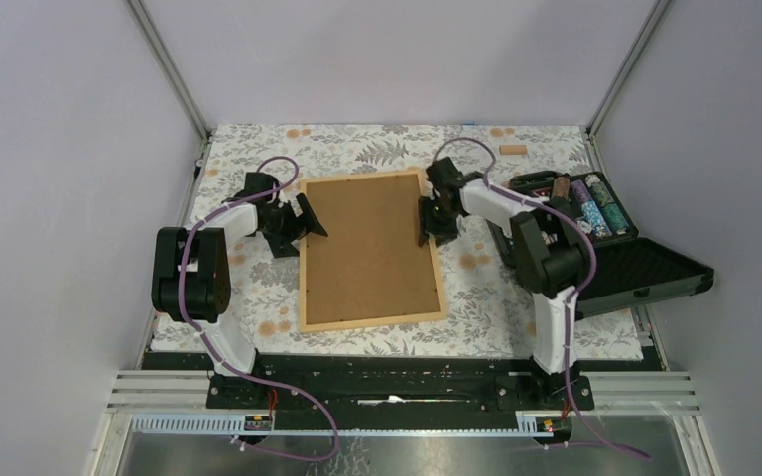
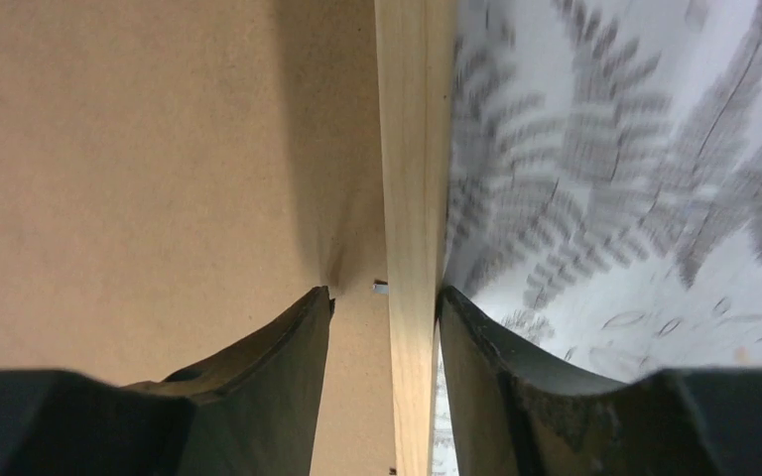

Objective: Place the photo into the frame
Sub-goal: Install the photo frame at the center of the board.

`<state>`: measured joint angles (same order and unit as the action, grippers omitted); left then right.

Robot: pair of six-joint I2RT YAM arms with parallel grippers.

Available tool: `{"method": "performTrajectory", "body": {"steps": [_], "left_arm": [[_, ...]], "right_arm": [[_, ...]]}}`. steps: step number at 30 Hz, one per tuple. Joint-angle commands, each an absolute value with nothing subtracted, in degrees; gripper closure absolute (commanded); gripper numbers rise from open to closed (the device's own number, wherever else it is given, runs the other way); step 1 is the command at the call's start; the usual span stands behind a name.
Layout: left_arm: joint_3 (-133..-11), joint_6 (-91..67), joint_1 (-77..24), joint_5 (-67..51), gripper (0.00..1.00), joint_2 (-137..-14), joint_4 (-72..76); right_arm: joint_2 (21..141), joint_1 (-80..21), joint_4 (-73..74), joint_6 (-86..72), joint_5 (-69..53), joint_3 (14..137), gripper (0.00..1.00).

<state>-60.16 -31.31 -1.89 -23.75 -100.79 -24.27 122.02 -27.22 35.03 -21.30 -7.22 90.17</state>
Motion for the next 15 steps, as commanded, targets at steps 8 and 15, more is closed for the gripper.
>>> {"method": "performTrajectory", "body": {"steps": [8, 15], "left_arm": [[-59.1, -29.5, -3.5, -29.1, 0.01, -101.6, -25.5], [-64.2, -30.1, -3.3, -25.1, 0.01, -101.7, -30.0]], "right_arm": [[98.3, -33.3, 19.9, -35.0, -21.4, 63.0, 0.47], [101.5, -24.5, 47.8, -27.6, -8.9, 80.5, 0.42]]}}
